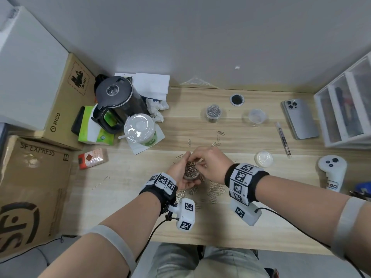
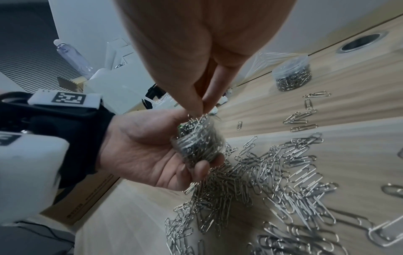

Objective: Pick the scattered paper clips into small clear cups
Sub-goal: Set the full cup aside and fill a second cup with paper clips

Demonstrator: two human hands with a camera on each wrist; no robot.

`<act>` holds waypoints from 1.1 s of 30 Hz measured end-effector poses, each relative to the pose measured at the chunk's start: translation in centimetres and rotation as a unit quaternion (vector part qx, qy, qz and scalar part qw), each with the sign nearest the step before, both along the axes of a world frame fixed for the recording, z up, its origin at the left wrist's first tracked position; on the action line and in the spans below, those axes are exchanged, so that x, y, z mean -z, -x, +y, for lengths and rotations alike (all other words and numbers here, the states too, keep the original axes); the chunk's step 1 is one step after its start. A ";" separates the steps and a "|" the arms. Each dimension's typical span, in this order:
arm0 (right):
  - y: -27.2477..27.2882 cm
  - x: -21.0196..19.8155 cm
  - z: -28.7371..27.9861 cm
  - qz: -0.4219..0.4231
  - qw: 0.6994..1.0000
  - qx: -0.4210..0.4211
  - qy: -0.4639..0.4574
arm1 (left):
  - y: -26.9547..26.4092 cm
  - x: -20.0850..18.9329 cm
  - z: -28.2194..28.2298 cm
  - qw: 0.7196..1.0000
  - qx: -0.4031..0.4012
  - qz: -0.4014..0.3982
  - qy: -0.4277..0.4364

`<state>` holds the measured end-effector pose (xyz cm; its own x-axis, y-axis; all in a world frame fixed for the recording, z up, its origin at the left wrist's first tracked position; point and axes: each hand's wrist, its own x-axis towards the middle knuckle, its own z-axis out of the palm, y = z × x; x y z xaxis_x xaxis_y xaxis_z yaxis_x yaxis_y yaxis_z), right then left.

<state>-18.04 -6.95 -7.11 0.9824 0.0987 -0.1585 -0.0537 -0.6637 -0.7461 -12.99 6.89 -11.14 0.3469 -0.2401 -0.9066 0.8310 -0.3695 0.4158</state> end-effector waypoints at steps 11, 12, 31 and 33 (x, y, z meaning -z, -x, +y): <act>0.7 0.1 0.7 -0.002 1.000 0.009 -0.030 | 0.7 0.2 -0.2 0.999 0.013 -0.033 0.025; 0.7 0.0 0.6 -0.019 0.999 0.023 -0.029 | 0.7 0.3 -0.2 0.999 0.012 -0.038 0.024; 3.1 0.7 -3.4 -0.029 0.990 0.114 0.075 | 1.2 0.0 -3.0 0.997 0.056 -0.046 0.023; 3.8 1.3 -5.6 0.025 0.977 0.175 0.123 | 1.3 0.0 -3.9 0.997 0.057 -0.038 0.022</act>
